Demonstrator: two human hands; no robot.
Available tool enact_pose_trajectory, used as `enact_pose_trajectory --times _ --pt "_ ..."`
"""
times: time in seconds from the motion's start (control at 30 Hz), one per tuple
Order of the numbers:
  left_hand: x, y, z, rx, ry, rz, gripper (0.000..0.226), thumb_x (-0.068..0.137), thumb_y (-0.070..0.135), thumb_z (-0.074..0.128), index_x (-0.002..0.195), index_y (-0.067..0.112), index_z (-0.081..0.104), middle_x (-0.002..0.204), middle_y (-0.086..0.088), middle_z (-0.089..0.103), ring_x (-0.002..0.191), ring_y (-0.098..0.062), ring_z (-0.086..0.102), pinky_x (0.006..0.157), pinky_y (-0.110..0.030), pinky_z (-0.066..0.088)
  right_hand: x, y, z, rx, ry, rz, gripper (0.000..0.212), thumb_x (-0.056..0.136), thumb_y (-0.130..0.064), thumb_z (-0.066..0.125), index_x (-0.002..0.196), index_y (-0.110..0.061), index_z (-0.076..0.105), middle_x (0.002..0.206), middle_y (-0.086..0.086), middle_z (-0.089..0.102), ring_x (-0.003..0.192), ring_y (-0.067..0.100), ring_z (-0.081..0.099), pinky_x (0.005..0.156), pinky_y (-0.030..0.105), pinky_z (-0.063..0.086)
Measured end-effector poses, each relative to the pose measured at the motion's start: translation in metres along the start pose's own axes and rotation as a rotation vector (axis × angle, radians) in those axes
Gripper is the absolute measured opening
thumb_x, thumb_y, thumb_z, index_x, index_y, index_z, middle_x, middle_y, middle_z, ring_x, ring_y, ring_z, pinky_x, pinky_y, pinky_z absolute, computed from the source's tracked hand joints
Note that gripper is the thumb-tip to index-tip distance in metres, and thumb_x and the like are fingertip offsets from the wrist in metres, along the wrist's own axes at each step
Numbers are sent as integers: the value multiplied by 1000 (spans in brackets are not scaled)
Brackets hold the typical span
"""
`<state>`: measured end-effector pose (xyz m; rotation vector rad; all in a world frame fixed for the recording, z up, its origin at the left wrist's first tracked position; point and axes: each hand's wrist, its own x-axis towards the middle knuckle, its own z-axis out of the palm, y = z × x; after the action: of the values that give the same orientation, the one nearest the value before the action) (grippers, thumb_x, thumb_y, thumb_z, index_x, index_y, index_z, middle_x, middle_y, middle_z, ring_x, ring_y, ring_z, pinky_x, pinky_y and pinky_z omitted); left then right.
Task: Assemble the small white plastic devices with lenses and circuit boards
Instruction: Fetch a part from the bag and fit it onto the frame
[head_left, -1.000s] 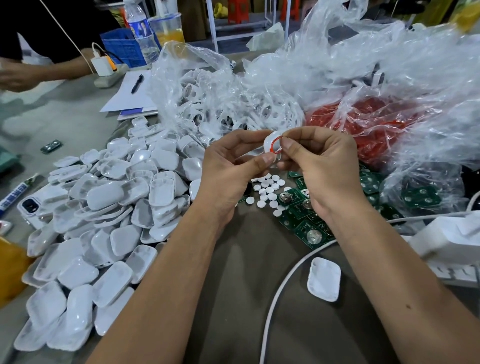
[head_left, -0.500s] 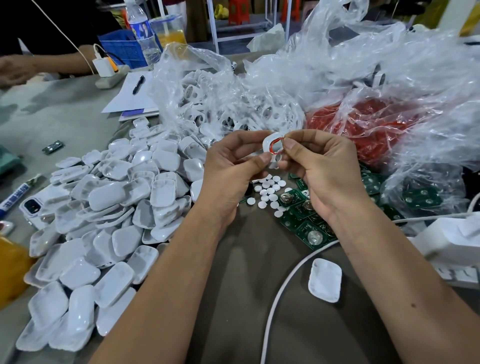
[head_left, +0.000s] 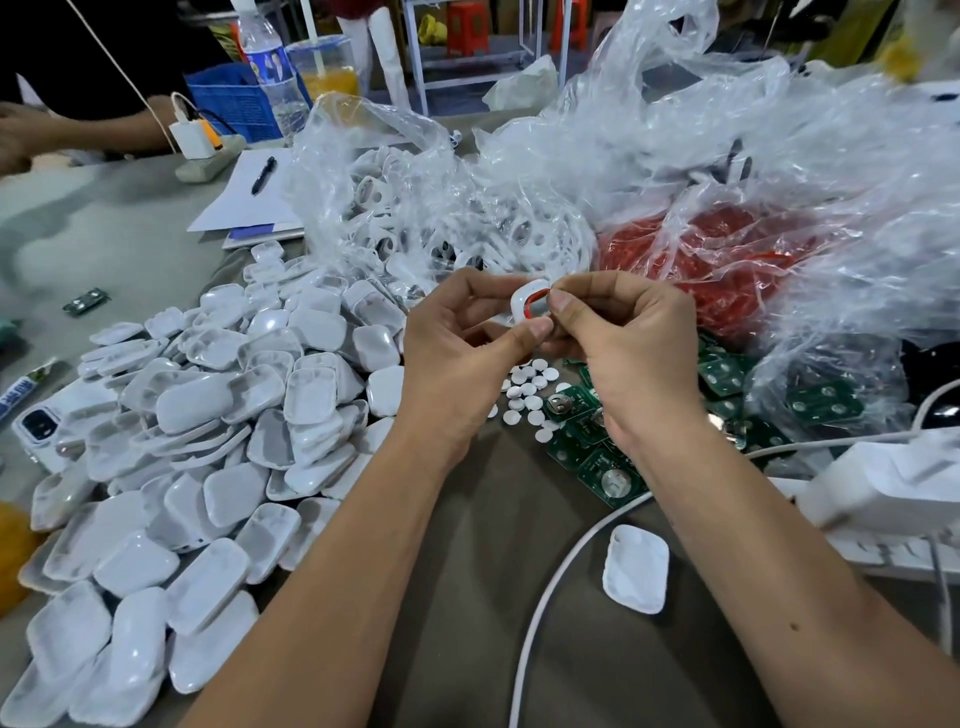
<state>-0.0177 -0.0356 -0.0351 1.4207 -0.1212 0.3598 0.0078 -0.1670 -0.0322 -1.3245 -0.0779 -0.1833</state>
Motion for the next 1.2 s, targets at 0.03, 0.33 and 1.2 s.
enact_pose_trajectory --times 0.03,0.33,1.2 --pt "0 -1 0 3 4 3 25 82 -8 79 95 10 67 94 -7 80 66 -15 72 64 -23 56 0 0 0 -5 5 -2 3 91 2 76 90 -1 75 81 13 79 66 23 76 57 26 59" --pt "1 -1 2 -93 36 -40 23 82 -10 77 101 -1 68 93 -16 79 72 -28 74 67 -32 59 0 0 0 -34 -3 -22 9 90 0 77 87 -8 76 78 10 79 62 23 75 56 30 60" --pt "1 8 3 -270 106 -215 13 74 19 79 86 14 79 82 -8 77 64 -13 70 54 -21 53 3 -2 -2 10 -127 169 7 92 -10 78 93 -15 72 86 7 75 78 17 68 62 27 56"
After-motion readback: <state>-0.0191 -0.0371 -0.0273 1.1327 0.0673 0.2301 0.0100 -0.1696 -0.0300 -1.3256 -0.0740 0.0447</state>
